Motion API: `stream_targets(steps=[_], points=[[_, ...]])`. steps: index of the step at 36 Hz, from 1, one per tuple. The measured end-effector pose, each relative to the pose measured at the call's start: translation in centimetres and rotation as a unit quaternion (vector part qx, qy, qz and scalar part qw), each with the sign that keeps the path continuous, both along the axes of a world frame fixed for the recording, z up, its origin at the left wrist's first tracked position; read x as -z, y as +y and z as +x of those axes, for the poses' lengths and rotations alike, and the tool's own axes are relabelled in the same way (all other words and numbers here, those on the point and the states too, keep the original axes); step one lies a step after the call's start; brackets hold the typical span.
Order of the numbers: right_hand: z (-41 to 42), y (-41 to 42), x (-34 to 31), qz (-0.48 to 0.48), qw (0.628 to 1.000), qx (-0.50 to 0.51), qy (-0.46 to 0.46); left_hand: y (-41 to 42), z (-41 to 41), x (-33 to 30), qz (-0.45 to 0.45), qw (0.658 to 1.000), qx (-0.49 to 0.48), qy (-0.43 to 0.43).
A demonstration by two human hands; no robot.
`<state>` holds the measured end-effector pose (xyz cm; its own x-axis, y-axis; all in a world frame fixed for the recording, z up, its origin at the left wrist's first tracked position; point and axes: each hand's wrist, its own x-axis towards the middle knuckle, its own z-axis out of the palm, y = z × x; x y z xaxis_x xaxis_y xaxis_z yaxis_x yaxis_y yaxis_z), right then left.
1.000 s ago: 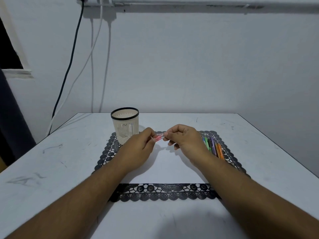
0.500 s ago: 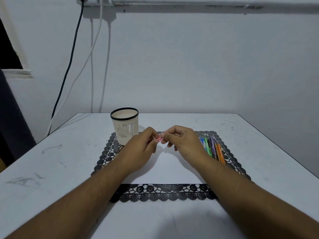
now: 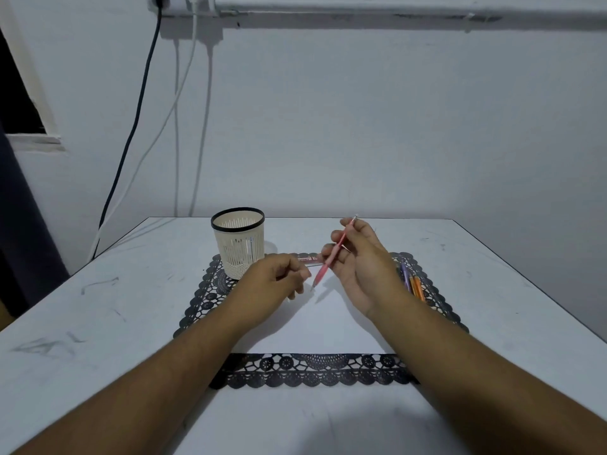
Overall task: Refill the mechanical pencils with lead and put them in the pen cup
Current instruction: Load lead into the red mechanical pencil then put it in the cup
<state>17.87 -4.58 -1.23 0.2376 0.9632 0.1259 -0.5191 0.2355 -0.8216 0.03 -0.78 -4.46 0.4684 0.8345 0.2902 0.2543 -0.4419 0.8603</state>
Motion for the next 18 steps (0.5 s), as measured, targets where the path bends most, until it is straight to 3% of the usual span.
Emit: stream_targets(steps=[6, 18], points=[[0.4, -0.2, -0.1, 0.044, 0.986, -0.076, 0.140, -0.6, 0.5, 0.0, -0.029, 0.998, 0.049, 0.000], [1.0, -0.4, -0.2, 0.085, 0.971, -0.128, 0.181, 0.0, 0.3, 0.4, -0.015, 0.999, 0.050, -0.016]])
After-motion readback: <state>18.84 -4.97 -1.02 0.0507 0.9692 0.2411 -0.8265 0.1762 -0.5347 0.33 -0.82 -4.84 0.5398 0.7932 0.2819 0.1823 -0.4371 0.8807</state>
